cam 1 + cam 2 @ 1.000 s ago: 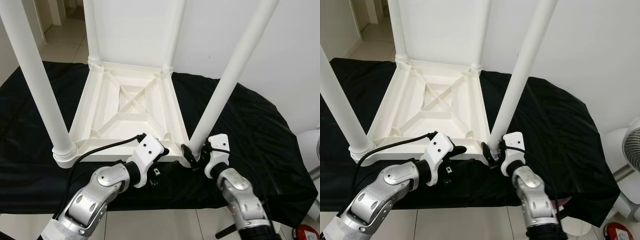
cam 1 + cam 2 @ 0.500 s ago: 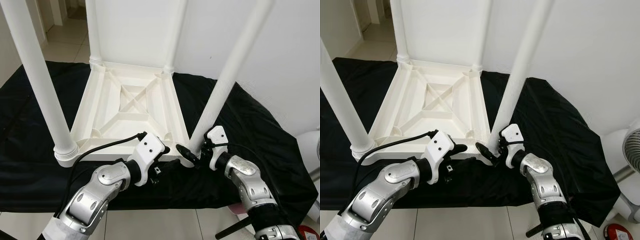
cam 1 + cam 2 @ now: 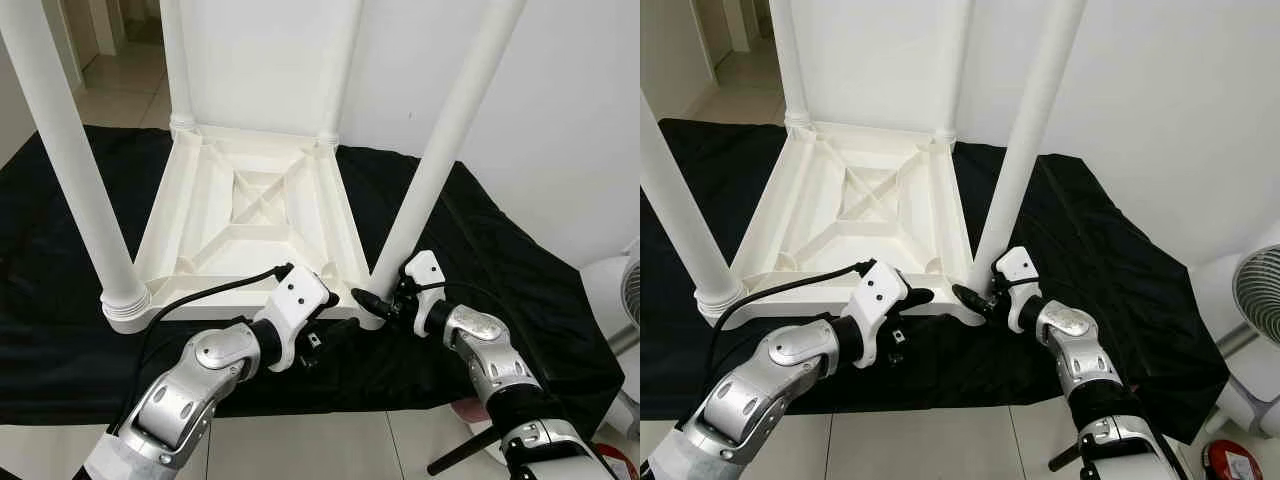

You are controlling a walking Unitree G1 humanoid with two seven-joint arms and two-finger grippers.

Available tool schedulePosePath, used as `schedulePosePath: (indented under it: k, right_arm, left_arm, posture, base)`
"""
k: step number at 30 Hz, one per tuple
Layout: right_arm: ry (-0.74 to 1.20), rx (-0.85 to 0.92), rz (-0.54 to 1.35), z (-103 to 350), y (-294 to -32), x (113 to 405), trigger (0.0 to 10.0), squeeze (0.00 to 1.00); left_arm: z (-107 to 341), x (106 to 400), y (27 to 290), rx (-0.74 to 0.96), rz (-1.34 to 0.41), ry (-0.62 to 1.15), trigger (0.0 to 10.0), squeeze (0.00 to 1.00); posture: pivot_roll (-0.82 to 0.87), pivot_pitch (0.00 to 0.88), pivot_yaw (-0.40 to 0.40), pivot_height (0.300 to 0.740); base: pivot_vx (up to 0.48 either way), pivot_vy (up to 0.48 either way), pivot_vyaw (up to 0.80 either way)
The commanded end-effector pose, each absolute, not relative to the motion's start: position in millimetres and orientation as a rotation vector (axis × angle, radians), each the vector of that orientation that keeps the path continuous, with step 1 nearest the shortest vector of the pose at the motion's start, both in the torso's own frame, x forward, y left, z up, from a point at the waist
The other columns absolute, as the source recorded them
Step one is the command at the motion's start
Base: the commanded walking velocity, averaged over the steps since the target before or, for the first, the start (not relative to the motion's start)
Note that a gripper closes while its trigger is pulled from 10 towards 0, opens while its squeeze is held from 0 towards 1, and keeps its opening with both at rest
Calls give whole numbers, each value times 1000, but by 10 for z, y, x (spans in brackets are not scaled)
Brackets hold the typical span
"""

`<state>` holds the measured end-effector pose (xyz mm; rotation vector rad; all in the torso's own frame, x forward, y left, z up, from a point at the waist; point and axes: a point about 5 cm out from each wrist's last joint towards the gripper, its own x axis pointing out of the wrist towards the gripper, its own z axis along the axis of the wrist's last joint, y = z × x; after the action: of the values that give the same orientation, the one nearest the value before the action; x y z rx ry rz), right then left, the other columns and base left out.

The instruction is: Building children table

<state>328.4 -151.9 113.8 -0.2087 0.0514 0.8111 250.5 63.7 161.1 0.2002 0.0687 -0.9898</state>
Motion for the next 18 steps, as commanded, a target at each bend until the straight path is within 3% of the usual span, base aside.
schedulePosePath:
  k: [1, 3, 4, 5, 6, 18]
  right_arm:
    - [76, -243, 825, 1093, -1540, 3273, 0, 0]
    - [81, -239, 830, 1049, -1568, 3246, 0, 0]
    - [85, -233, 830, 1034, -1578, 3231, 824, 0]
    - [85, -233, 830, 1034, -1578, 3231, 824, 0]
    - [79, -218, 827, 1026, -1585, 3223, 10000, 0]
    - [86, -134, 562, 1013, -1541, 3241, 10000, 0]
  left_arm:
    - [1608, 2483, 612, 201, -1019, 71, 10000, 0]
    - [1604, 2473, 609, 199, -1021, 73, 10000, 0]
    - [1603, 2469, 608, 198, -1022, 75, 10000, 0]
    - [1603, 2469, 608, 198, -1022, 75, 10000, 0]
    - [1601, 2467, 608, 199, -1023, 76, 10000, 0]
    - [1594, 2448, 614, 195, -1022, 81, 10000, 0]
  posture:
    - [45, 0, -133, 740]
    - [45, 0, -133, 740]
    - [40, 0, -129, 740]
    - [40, 0, -129, 740]
    - [40, 0, -129, 740]
    - [34, 0, -134, 740]
  base:
    - [0, 0, 0]
    - [0, 0, 0]
    - [0, 0, 0]
    - [0, 0, 0]
    - [0, 0, 0]
    - [0, 0, 0]
